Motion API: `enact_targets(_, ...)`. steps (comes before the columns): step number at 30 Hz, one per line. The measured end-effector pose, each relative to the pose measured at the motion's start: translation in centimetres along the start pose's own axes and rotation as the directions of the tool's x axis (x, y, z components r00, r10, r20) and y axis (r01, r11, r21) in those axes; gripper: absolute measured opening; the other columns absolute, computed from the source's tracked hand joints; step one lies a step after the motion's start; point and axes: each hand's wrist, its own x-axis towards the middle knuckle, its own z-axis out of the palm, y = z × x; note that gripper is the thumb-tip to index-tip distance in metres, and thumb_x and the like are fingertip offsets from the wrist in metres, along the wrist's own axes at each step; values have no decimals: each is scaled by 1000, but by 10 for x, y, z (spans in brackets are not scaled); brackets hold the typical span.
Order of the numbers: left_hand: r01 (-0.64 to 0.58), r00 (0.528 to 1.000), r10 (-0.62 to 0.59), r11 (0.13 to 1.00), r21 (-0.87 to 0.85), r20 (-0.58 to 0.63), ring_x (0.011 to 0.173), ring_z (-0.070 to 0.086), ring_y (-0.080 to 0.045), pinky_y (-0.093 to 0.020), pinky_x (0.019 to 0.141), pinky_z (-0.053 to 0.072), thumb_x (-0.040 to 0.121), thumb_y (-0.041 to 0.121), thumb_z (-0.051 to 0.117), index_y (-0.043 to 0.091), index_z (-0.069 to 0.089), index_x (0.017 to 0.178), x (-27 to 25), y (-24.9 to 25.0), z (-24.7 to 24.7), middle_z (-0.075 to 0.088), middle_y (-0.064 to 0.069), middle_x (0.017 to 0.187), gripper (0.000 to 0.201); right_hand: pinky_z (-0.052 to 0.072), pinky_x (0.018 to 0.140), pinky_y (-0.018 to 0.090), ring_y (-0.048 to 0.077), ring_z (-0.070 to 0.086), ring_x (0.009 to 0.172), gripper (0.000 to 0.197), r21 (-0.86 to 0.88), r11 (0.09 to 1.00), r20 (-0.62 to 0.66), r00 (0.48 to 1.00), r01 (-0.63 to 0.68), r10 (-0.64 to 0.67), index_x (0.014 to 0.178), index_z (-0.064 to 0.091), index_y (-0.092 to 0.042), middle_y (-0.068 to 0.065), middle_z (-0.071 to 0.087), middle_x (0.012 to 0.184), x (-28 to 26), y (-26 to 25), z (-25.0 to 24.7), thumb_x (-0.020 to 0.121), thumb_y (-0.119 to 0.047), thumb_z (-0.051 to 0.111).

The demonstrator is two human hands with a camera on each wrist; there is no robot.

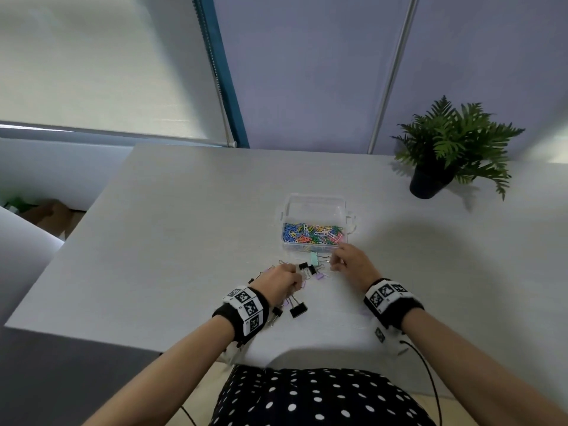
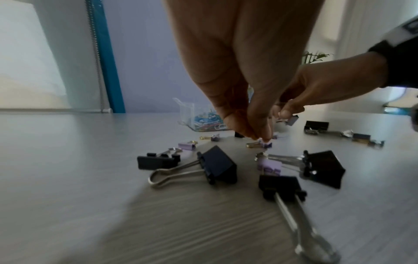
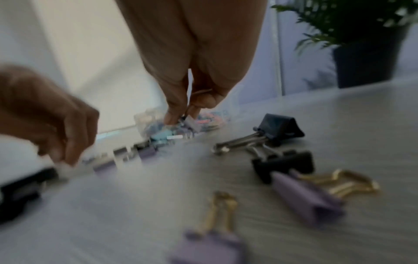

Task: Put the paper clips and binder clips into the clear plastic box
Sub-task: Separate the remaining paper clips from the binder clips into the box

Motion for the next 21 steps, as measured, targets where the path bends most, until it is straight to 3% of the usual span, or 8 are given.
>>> enact_targets(4, 8, 998, -10, 1000, -25, -59, 93, 59, -25, -31, 85, 48, 83, 5, 53, 4, 67, 88, 1, -8, -8, 62, -12, 102, 14, 46, 65, 19, 9, 57, 58, 15, 432, 891, -68, 981, -137, 184, 67, 61, -11, 5, 64, 64, -13, 1, -12, 73, -1, 69)
enact_targets(6, 16, 999, -17, 1000, -27, -41, 93, 59, -26, -32, 86, 48, 83, 7, 54, 5, 68, 88, 0, -9, -10, 62, -12, 102, 15, 47, 57, 25, 7, 58, 56, 15, 545, 814, -55, 960, -203, 275, 69, 60, -13, 1, 67, 62, -16, 4, -13, 74, -2, 69)
enact_targets(8, 38, 999, -38, 999, -5, -7, 96, 59, -25, -32, 87, 48, 83, 8, 54, 7, 67, 90, 0, -8, -8, 62, -10, 105, 15, 42, 48, 23, 9, 52, 54, 15, 633, 730, -21, 936, -259, 351, 71, 59, -13, -5, 67, 57, -18, 6, -13, 75, -2, 69)
enact_targets(12, 27, 998, -29, 999, 29, 47, 93, 60, -23, -30, 80, 50, 85, 3, 49, 8, 64, 95, -1, -2, 1, 61, -8, 106, 19, 42, 51, 24, 16, 49, 63, 16, 661, 701, -18, 929, -266, 370, 69, 60, -12, 10, 62, 67, -21, 5, -14, 75, 0, 68)
enact_targets(15, 3, 997, -10, 996, 87, 72, 81, 55, -16, -22, 68, 41, 89, 5, 47, 9, 62, 101, -3, 0, 7, 58, -7, 105, 20, 44, 53, 25, 15, 50, 62, 17, 636, 723, -27, 928, -270, 371, 67, 61, -13, 7, 58, 66, -23, 6, -16, 75, 0, 69)
enact_targets(17, -56, 996, 41, 982, 180, 84, 77, 50, -14, -21, 68, 37, 90, 11, 47, 9, 62, 103, -3, -1, 12, 57, -6, 101, 20, 45, 52, 24, 14, 50, 58, 19, 617, 735, -13, 930, -281, 367, 64, 61, -13, 6, 58, 64, -23, 7, -17, 73, 0, 70)
enact_targets(19, -83, 996, 70, 968, 237, 63, 70, 49, -12, -23, 68, 38, 90, 18, 46, 9, 61, 91, -1, -6, 16, 57, -1, 85, 18, 45, 49, 21, 11, 49, 54, 20, 585, 754, 13, 933, -299, 360, 63, 60, -14, 5, 57, 62, -22, 7, -18, 73, 0, 70)
enact_targets(21, -90, 996, 82, 965, 245, 43, 59, 45, -7, -26, 64, 41, 90, 22, 44, 12, 55, 78, 0, -9, 18, 50, 4, 66, 19, 41, 41, 17, 7, 44, 46, 19, 643, 701, 19, 921, -309, 388, 67, 57, -12, 4, 58, 63, -20, 6, -18, 80, 1, 63)
